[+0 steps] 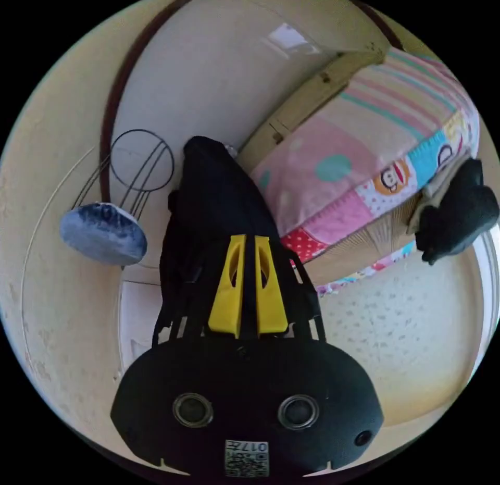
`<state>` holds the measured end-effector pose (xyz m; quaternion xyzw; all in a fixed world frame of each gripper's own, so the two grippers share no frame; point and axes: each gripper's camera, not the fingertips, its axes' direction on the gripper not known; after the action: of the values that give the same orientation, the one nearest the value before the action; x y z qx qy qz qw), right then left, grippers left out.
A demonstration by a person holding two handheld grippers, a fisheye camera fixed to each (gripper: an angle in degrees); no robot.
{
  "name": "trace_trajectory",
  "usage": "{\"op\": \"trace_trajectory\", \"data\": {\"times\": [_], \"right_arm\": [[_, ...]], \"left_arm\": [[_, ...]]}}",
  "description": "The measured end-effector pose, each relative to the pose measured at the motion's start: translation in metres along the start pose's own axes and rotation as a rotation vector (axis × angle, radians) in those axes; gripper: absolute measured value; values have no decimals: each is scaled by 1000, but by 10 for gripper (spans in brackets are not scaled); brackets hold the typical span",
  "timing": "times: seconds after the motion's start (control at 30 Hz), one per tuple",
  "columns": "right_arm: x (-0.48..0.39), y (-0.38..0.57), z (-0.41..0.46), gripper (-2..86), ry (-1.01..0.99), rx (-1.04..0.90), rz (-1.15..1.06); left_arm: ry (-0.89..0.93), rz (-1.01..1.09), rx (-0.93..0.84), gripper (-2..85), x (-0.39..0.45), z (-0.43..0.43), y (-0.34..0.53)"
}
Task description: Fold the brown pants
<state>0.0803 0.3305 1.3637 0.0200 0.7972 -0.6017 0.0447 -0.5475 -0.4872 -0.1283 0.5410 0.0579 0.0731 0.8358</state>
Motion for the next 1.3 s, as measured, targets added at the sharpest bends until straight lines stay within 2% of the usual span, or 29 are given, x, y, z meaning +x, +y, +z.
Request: {"op": "trace_trajectory", "data": {"times": [0.03, 0.07, 0.17, 0.2, 0.27, 0.33, 0.4, 0.5, 0.63, 0.67, 0.7, 0.8, 0.97, 1.03, 1.1, 1.13, 1.23, 1.3], "right_arm": [[12, 8, -3, 3, -39, 23, 16], [34, 22, -2, 4, -65, 23, 45], [84, 57, 27, 4, -16, -140, 133], [101, 67, 35, 5, 14, -164, 260], [106, 68, 38, 6, -90, -107, 368], [84, 54, 45, 8, -228, -78, 291], [41, 28, 67, 13, -243, -221, 130], [-6, 8, 87, 28, -228, -345, -27], [-19, -4, 90, 64, -279, -307, 18], [-16, -7, 88, 76, -314, -274, 53], [-13, -8, 86, 87, -344, -241, 93], [-2, -8, 82, 118, -336, -182, 211], [15, -11, 81, 160, -329, -122, 360], [22, -9, 78, 147, -384, -58, 416], [28, -8, 79, 41, -415, -27, 470], [27, -8, 81, 35, -413, -44, 473], [-10, -13, 100, 15, -620, -98, 228], [-81, -6, 142, 9, -785, -374, -55]], "left_arm": [[-22, 77, -44, 8, 27, 13, -7], [-110, 247, -140, 2, 87, 41, -13], [-461, 679, -265, -4, 232, 117, 26], [-582, 840, -280, -5, 276, 147, 56], [-715, 1046, -292, -5, 320, 191, 106], [-786, 1174, -307, -6, 337, 231, 148], [-791, 1241, -350, -6, 325, 280, 185], [-716, 1215, -417, -7, 261, 333, 203], [-578, 1156, -484, -10, 138, 374, 200], [-598, 1053, -548, -10, 116, 386, 186], [-575, 990, -527, -10, 115, 386, 174], [-425, 1086, -312, -10, 130, 352, 167], [-315, 969, -238, -10, 77, 329, 130], [-199, 854, -180, -10, 53, 314, 109], [-21, 788, -82, -10, 30, 289, 88], [-4, 777, -56, -10, 25, 284, 85], [88, 713, 17, -10, -1, 273, 71], [243, 674, 54, -10, -16, 270, 59]]}}
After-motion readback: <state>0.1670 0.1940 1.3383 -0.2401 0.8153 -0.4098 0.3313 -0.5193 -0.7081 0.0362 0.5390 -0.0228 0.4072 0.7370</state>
